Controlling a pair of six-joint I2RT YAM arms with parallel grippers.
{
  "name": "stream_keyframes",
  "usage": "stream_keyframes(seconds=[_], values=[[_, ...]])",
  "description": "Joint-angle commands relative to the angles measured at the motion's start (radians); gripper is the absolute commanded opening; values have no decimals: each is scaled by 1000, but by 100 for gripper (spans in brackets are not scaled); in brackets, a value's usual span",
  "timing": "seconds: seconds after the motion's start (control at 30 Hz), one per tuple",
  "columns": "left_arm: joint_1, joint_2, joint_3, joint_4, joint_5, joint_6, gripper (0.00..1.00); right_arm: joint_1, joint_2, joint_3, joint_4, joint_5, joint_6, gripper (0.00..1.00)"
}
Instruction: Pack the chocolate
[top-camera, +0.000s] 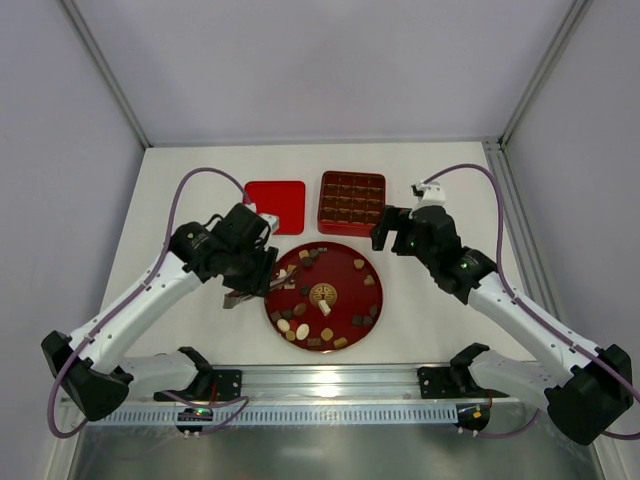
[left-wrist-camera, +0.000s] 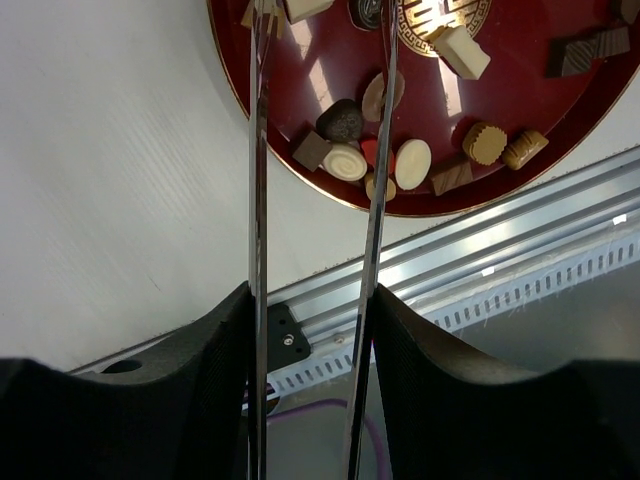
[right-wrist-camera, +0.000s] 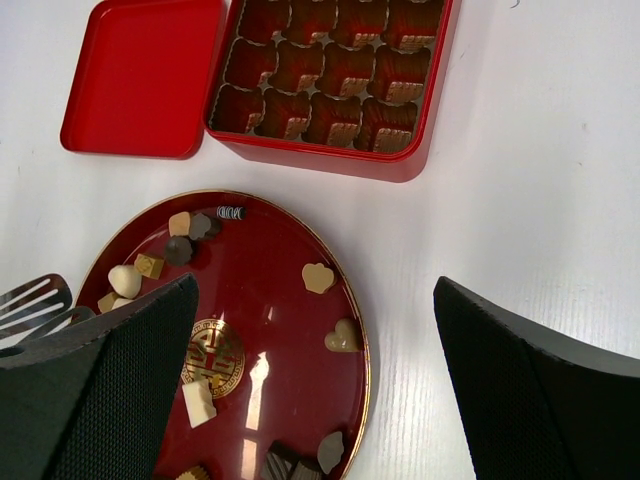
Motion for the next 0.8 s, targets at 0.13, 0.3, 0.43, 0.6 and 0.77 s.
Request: stream_keyframes(seconds=[0.13,0.3,0.43,0.6,0.77], values=[[-35,16,-24,29,4,-29,48,0,-32,-26,31,5,19,100],[-43,32,-44,52,-20,-38,48,0,-35,-35,40,2,21,100],[-47,47,-56,71,-26,-41,47,0,-31,-40,43,0,23,100],[-52,58,-67,88,-37,-45,47,0,-32,-50,55,-6,26,100],[-52,67,-70,91,-54,-46,47,0,-26,-61,62,-9,29,100]])
